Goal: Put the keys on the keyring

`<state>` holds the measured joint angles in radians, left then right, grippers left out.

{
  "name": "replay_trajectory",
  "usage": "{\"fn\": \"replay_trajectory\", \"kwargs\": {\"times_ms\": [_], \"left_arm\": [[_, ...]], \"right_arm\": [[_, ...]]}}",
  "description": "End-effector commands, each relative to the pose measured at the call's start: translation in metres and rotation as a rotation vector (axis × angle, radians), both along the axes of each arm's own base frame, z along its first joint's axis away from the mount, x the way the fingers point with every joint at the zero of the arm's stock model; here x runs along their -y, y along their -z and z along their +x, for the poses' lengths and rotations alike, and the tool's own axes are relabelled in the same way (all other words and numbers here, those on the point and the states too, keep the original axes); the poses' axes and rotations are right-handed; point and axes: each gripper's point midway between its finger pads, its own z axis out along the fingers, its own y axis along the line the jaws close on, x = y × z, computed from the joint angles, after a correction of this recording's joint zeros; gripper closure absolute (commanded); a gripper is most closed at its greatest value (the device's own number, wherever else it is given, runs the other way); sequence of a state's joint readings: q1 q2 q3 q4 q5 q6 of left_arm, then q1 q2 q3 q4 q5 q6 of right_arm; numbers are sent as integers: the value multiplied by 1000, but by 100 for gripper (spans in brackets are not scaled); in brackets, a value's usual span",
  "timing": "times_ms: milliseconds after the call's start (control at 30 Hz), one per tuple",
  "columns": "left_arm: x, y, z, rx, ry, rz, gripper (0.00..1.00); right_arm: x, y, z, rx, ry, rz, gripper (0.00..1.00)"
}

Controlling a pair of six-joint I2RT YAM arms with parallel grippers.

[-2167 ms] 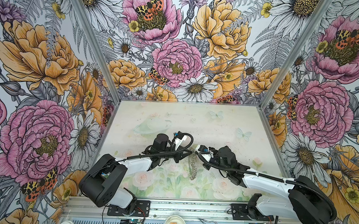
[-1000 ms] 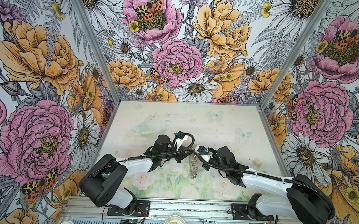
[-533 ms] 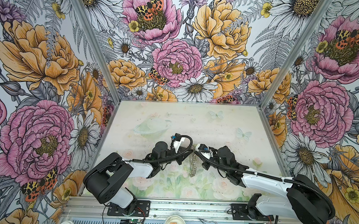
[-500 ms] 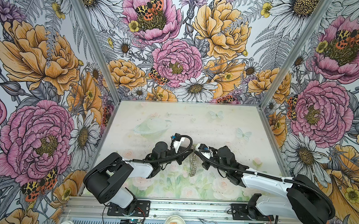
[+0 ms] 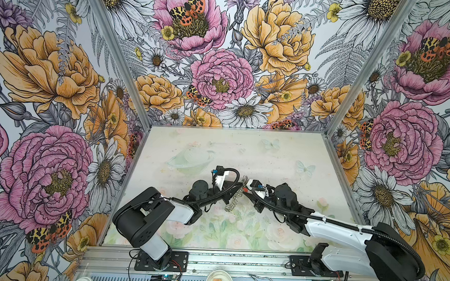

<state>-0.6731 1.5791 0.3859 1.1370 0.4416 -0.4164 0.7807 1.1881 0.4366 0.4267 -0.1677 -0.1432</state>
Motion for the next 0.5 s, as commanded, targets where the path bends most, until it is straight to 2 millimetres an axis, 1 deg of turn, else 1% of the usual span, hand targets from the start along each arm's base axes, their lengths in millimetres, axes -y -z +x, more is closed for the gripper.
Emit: {"fn": "replay_trajectory", "kwargs": {"times_ms": [0, 67, 267, 300, 367, 400, 467], "left_arm": [[2, -31, -3, 106, 2, -56, 100], [3, -33, -5, 117, 12, -51, 100], [6, -42, -11, 155, 58, -71, 100], [7, -45, -13, 167, 69, -78, 100], [9, -48, -16, 182, 89, -86, 100], [10, -49, -17, 188, 99, -89, 100], [10, -53, -22, 209, 119, -101, 100]], "right_arm": [[4, -25, 1, 32, 27, 47, 71], [11, -33, 4, 31, 50, 69, 70], [25, -68, 5, 7, 45, 189, 68], [29, -73, 8, 3, 62, 206, 70], [37, -78, 16, -19, 96, 222, 77], [39, -78, 19, -39, 98, 221, 80], [37, -74, 19, -82, 72, 204, 85]]}}
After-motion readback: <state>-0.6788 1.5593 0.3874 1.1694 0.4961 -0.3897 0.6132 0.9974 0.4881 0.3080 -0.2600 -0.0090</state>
